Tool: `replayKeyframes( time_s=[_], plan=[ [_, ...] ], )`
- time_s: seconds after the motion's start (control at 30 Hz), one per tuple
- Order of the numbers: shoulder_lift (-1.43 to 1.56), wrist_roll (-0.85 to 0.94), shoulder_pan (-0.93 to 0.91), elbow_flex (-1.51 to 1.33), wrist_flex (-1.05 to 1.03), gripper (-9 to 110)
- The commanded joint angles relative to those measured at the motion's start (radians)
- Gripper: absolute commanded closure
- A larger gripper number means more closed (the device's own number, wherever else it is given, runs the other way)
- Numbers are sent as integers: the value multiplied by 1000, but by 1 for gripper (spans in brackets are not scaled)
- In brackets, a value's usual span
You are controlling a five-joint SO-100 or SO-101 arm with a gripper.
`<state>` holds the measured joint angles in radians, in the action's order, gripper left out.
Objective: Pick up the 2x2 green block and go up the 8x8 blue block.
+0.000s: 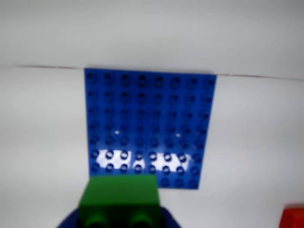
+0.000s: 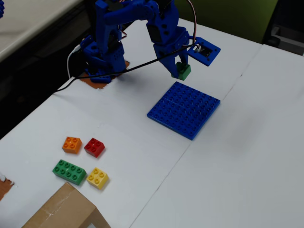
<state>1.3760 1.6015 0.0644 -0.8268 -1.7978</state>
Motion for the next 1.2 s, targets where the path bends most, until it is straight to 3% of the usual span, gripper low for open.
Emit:
replayKeyframes(
  time_s=[0.0, 1.17],
  plan=[
    [43, -5, -8, -2, -41, 101],
    [-78, 8, -38, 135, -37, 101]
  ],
)
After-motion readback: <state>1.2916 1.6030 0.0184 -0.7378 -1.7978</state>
